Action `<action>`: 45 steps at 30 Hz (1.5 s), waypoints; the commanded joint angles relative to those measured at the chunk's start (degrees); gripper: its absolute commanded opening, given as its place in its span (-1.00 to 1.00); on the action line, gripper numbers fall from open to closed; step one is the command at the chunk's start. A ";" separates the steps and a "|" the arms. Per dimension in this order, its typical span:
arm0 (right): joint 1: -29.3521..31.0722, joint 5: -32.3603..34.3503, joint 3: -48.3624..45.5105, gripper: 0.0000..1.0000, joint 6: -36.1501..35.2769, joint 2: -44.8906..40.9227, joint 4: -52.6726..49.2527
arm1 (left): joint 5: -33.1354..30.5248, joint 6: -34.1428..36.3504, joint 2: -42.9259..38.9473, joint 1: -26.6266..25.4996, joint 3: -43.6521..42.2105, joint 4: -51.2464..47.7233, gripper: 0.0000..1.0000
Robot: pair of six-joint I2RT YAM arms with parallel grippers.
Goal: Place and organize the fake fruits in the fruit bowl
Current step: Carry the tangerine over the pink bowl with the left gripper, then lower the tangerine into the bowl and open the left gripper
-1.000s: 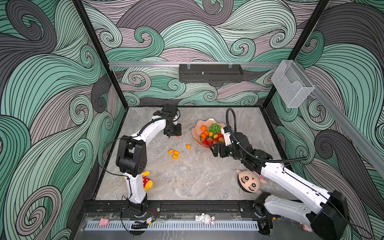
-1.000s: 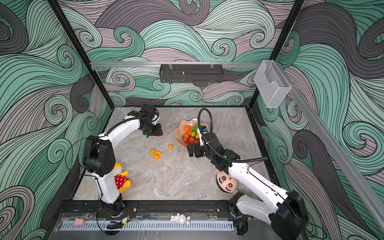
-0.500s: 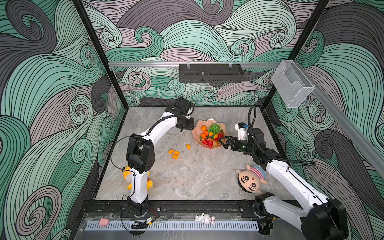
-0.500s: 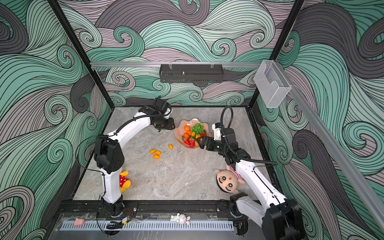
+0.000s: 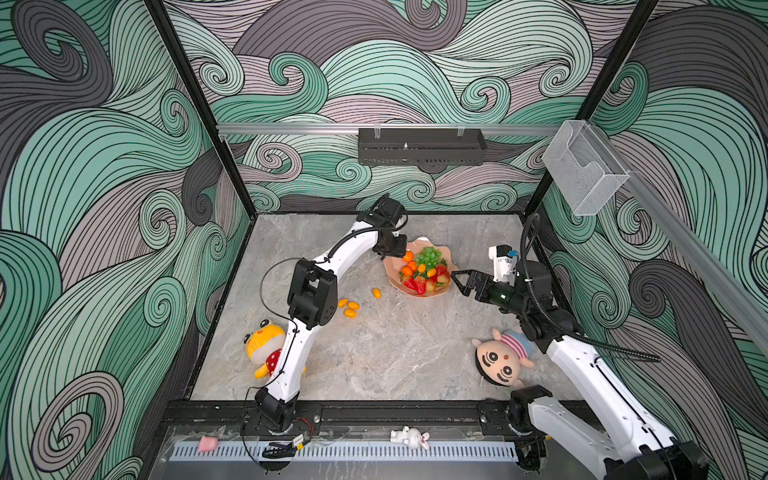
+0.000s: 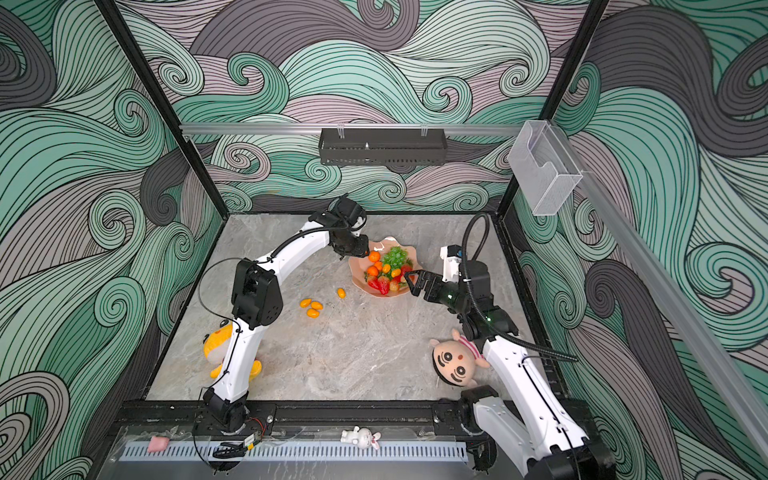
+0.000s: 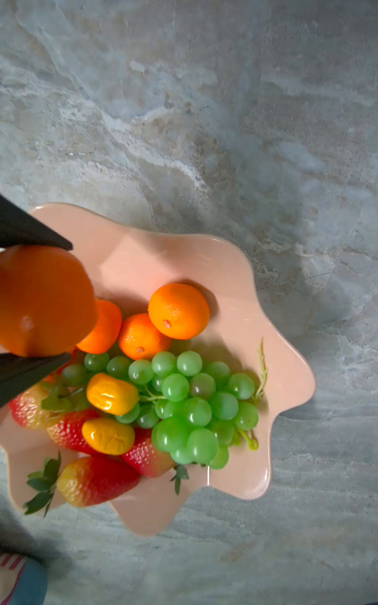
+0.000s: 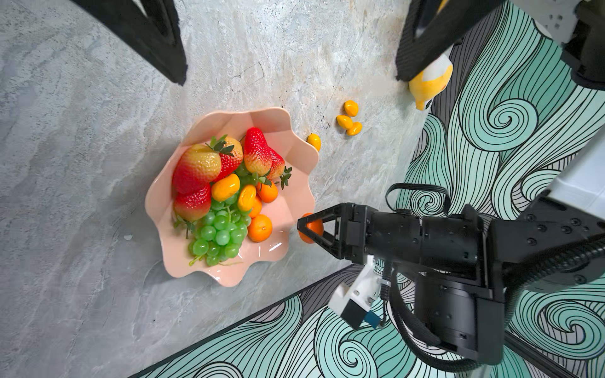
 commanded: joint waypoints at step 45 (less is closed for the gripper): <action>3.44 8.54 1.32 0.95 -4.83 -2.26 -5.98 | -0.95 0.48 -20.42 -1.61 -15.32 2.58 0.27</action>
